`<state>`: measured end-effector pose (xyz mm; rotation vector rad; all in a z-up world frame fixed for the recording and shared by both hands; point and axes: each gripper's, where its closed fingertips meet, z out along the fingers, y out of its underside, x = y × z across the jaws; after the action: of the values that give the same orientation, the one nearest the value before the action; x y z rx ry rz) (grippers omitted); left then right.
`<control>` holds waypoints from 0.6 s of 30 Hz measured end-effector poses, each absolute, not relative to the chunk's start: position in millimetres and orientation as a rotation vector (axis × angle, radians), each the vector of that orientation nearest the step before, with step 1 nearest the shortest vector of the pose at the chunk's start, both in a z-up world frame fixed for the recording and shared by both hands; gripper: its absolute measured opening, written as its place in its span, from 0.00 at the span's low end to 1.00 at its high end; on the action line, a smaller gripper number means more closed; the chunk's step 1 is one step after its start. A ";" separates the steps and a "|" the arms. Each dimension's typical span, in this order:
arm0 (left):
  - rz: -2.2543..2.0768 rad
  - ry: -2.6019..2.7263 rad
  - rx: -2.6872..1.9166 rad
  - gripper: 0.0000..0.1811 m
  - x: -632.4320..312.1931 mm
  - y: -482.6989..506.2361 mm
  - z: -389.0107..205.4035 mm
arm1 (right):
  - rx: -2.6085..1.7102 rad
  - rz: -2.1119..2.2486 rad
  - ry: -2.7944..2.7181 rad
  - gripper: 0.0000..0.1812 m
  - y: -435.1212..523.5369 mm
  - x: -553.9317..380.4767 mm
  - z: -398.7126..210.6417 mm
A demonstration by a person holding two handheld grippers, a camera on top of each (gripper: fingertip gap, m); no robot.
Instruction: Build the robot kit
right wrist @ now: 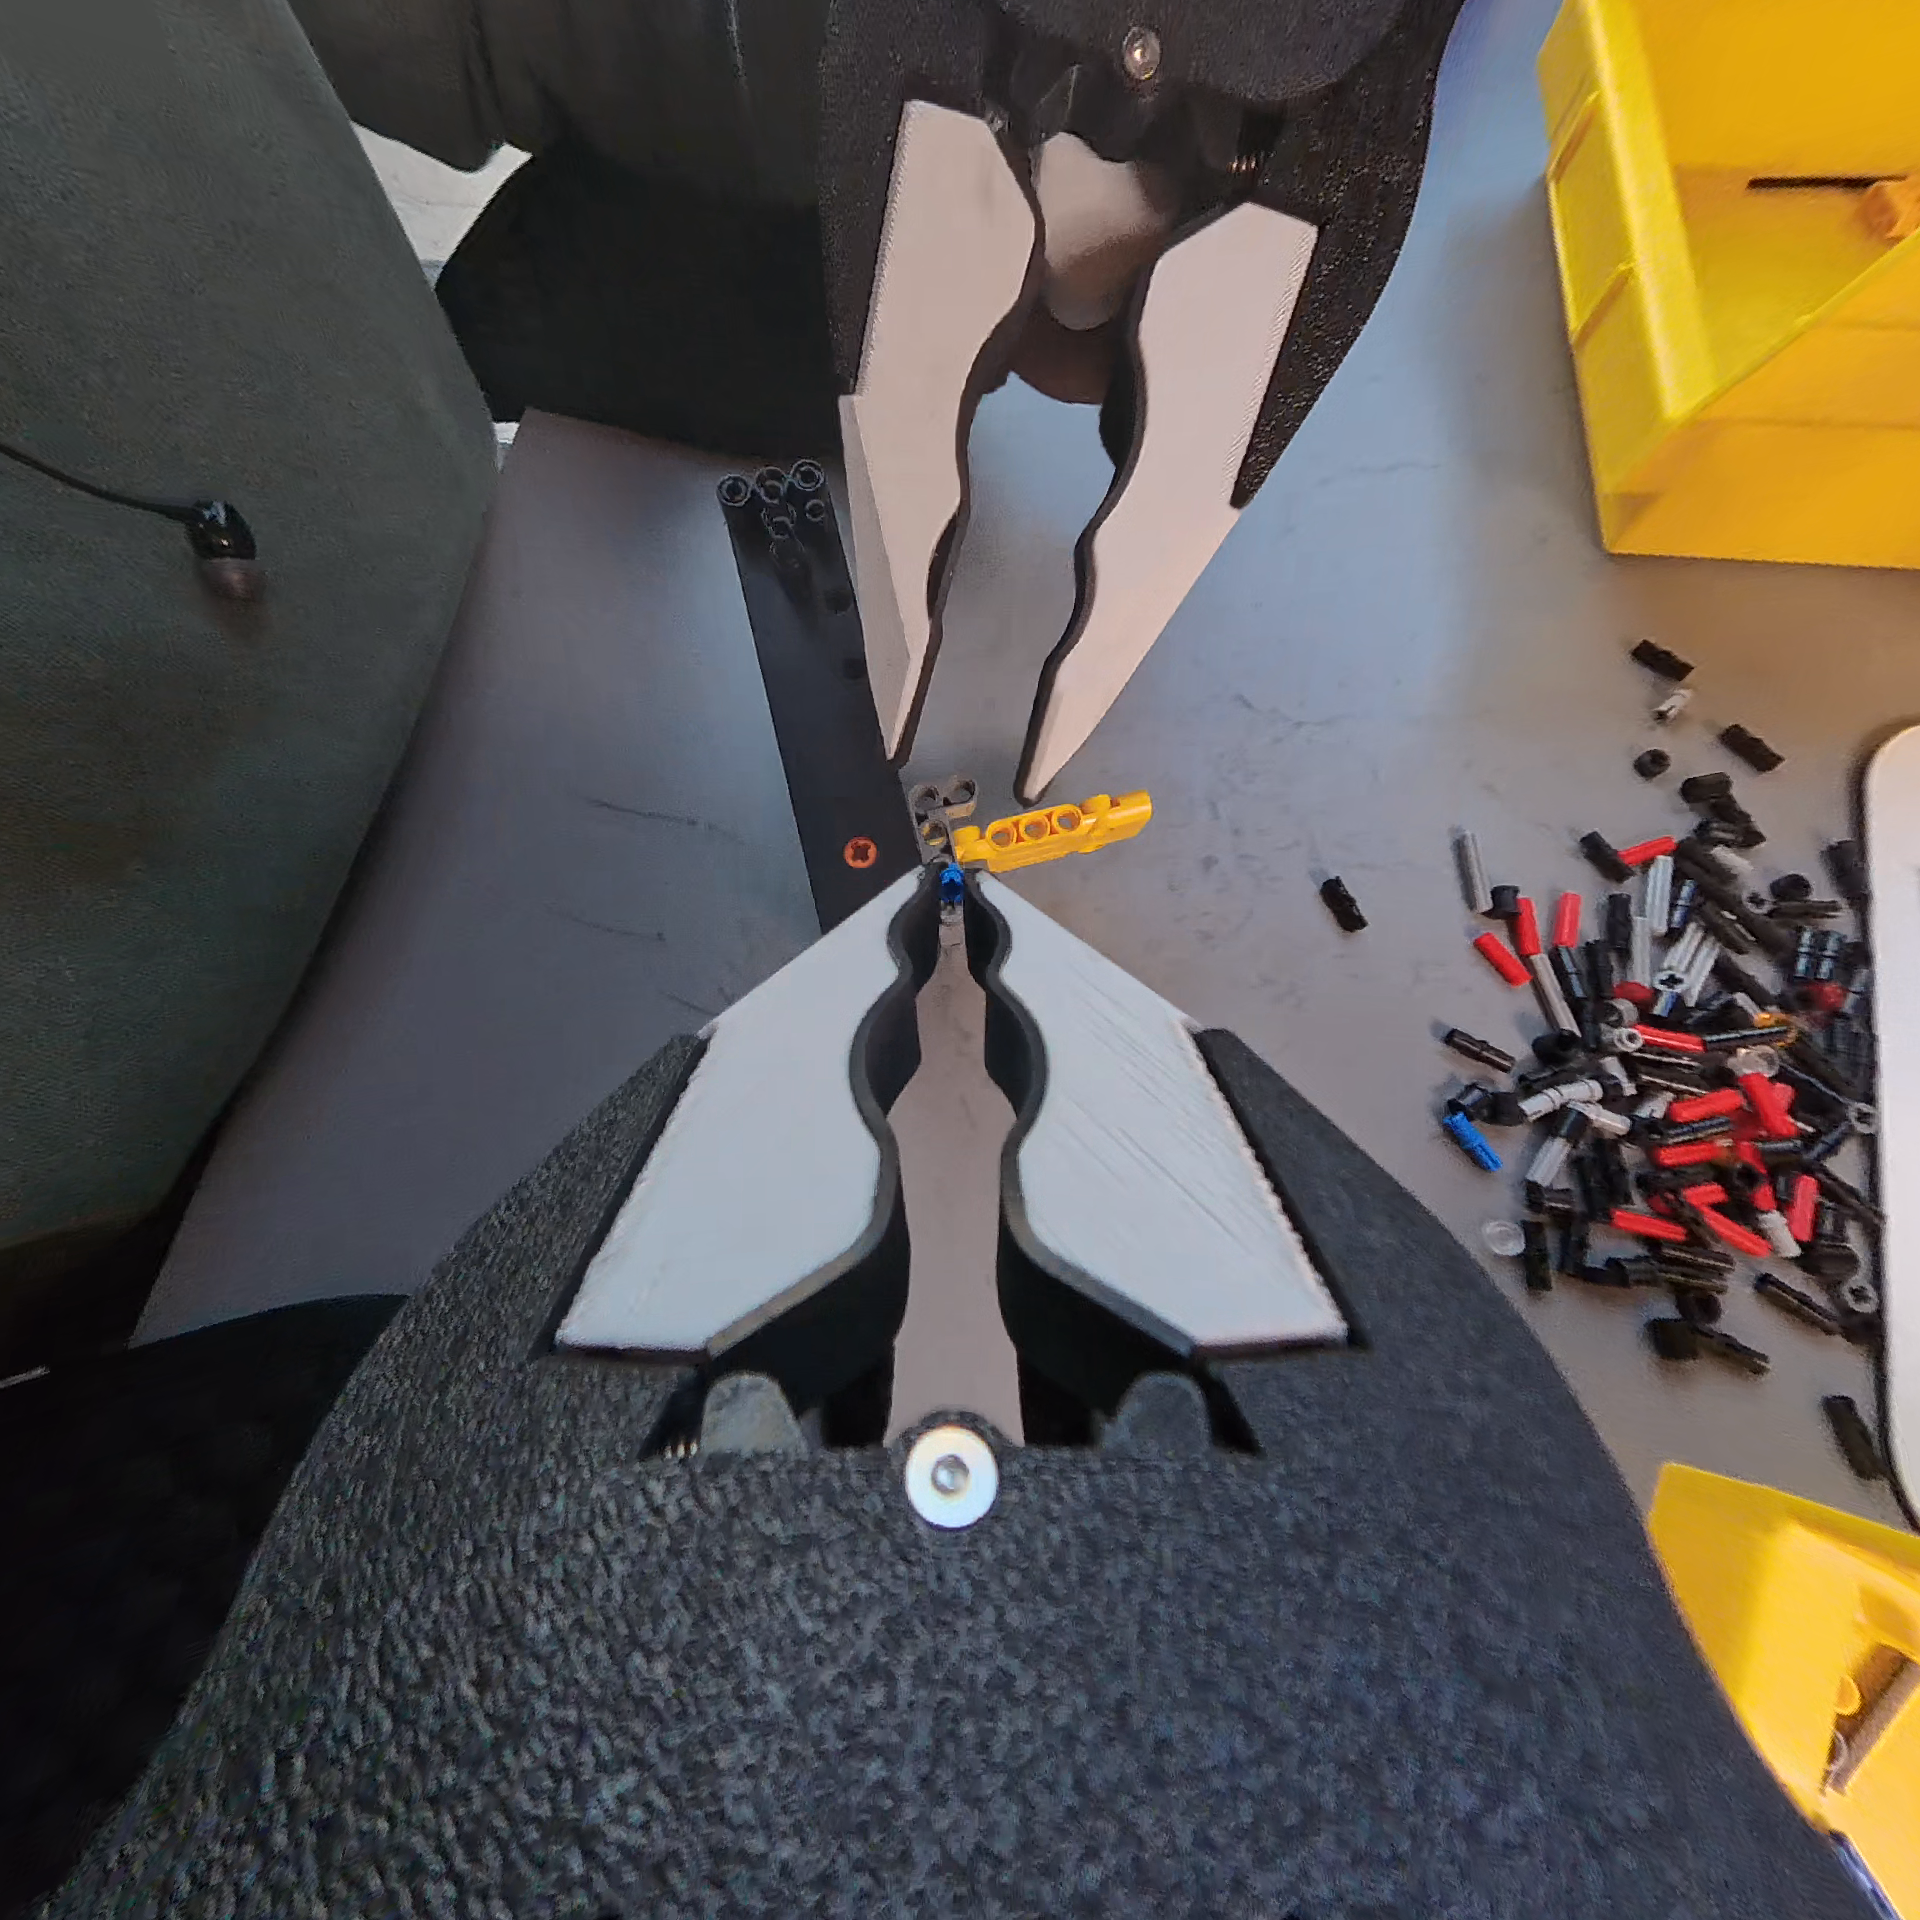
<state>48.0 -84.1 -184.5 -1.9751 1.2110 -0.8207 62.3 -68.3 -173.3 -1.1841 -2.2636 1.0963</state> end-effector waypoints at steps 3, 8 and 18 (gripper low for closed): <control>-0.840 1.275 -1.901 0.11 48.9 -85.9 -184.6 | -1.195 1.121 -2.311 0.02 -70.8 62.9 -179.6; -0.923 1.393 -1.799 0.12 47.6 -88.0 -184.3 | -1.202 1.126 -2.355 0.02 -72.1 63.9 -184.9; -1.099 1.559 -1.710 0.10 42.1 -91.3 -190.4 | -1.189 1.141 -2.377 0.02 -74.2 60.5 -183.2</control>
<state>42.1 -91.3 -190.4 -1.7104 1.5586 -1.0989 60.5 -74.2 -183.2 -1.1894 -2.3766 1.1409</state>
